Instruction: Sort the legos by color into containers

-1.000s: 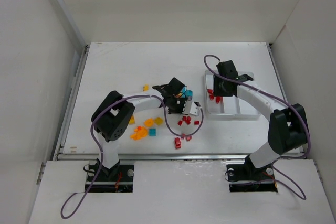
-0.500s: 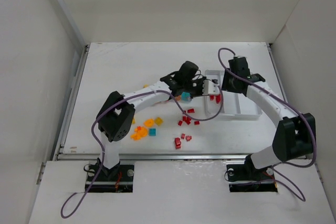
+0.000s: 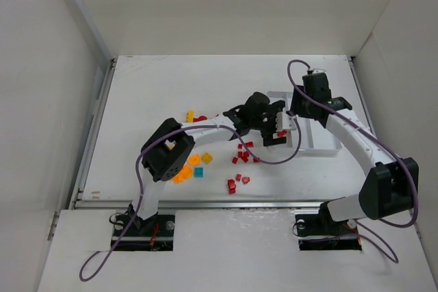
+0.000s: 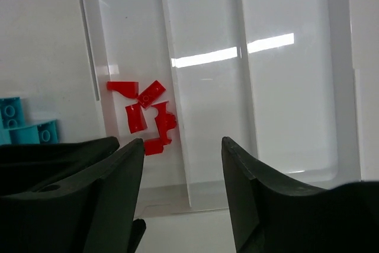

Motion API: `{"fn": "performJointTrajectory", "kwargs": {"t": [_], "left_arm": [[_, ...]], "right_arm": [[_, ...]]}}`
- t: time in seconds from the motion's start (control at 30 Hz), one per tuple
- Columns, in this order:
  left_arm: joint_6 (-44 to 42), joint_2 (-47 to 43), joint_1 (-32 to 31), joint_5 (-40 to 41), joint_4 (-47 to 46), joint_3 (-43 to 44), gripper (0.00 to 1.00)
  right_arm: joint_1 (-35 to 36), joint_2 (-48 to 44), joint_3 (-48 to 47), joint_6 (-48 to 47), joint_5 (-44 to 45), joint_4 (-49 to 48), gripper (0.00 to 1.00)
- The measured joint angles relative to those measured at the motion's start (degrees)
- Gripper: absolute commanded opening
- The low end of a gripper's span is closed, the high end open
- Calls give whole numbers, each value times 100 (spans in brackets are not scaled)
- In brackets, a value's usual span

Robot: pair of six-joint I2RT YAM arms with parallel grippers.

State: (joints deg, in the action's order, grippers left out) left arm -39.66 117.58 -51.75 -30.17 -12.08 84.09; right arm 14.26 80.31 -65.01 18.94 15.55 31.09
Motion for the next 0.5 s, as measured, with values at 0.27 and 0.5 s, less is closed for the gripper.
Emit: {"fn": "performJointTrajectory", "kwargs": {"t": [0.27, 0.5], "left_arm": [[26, -1215, 210, 415, 474, -1008, 100], [-459, -3923, 616, 846, 1069, -2787, 100]], "right_arm": [[7, -96, 33, -710, -981, -4, 65], [1062, 55, 24, -911, -1416, -33, 62]]}}
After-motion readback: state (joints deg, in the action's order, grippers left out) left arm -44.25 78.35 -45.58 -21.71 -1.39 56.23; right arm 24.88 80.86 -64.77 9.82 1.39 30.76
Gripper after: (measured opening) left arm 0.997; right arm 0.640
